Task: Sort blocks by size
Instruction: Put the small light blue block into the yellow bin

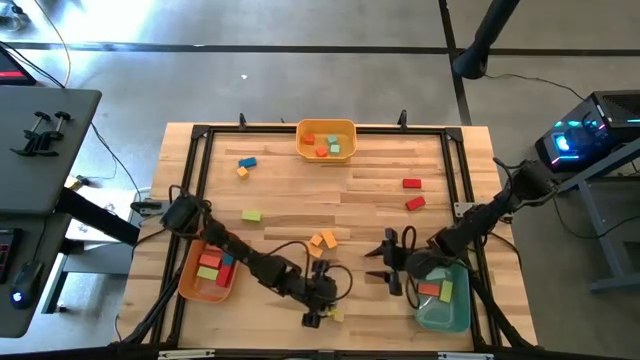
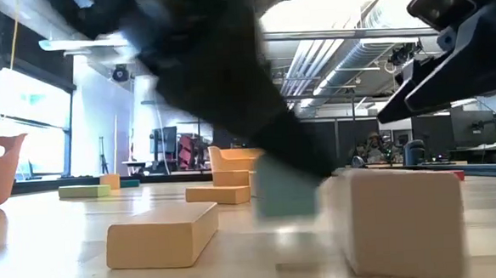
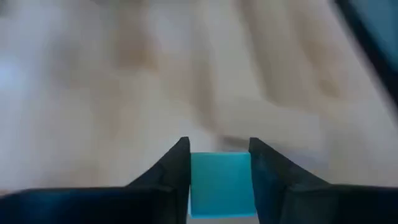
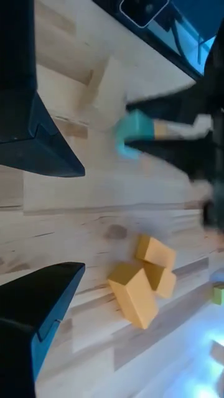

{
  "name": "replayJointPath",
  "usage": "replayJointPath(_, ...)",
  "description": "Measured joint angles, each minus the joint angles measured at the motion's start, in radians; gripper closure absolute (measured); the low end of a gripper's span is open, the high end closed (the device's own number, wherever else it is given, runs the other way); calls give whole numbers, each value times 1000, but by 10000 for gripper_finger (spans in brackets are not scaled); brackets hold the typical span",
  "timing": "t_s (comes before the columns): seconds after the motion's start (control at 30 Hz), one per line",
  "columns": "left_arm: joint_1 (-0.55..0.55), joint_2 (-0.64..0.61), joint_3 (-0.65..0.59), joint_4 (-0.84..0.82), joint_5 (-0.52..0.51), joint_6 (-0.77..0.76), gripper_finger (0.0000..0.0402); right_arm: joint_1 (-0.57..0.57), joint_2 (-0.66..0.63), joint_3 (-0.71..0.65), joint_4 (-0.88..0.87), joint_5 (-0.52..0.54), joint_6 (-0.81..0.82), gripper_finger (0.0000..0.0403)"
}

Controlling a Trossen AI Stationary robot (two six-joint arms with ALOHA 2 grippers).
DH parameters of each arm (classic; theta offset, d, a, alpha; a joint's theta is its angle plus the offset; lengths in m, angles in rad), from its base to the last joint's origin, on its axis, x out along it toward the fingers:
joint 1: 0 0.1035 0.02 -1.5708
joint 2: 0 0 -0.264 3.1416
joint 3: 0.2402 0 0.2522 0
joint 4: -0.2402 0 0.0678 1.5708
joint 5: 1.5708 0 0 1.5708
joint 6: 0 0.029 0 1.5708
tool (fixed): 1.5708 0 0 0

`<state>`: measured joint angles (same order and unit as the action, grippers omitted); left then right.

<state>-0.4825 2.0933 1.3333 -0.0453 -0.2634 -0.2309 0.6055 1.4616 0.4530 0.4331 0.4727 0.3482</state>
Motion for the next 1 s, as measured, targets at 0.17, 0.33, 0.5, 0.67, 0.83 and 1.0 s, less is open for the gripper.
replayJointPath(0.17, 65, -3, 132, -239, -299, 33, 311, 27, 0, 0, 14, 29, -7, 171)
replayJointPath(0.33, 181, -4, 264, -550, -423, -17, 298, 60, 0, 0, 12, 64, -12, 171)
replayJointPath(0.5, 410, -4, 287, -570, -392, 36, 306, 65, 0, 0, 9, 85, -9, 171)
replayJointPath(0.67, 688, -3, 272, -499, -225, 67, 305, 65, 0, 0, -19, 85, -8, 171)
replayJointPath(0.83, 914, -3, 269, -389, -93, 84, 302, 58, 0, 0, -53, 97, 9, 171)
replayJointPath(1.0, 1059, 22, 269, -283, 115, 76, 301, 31, 0, 0, -61, 125, -8, 171)
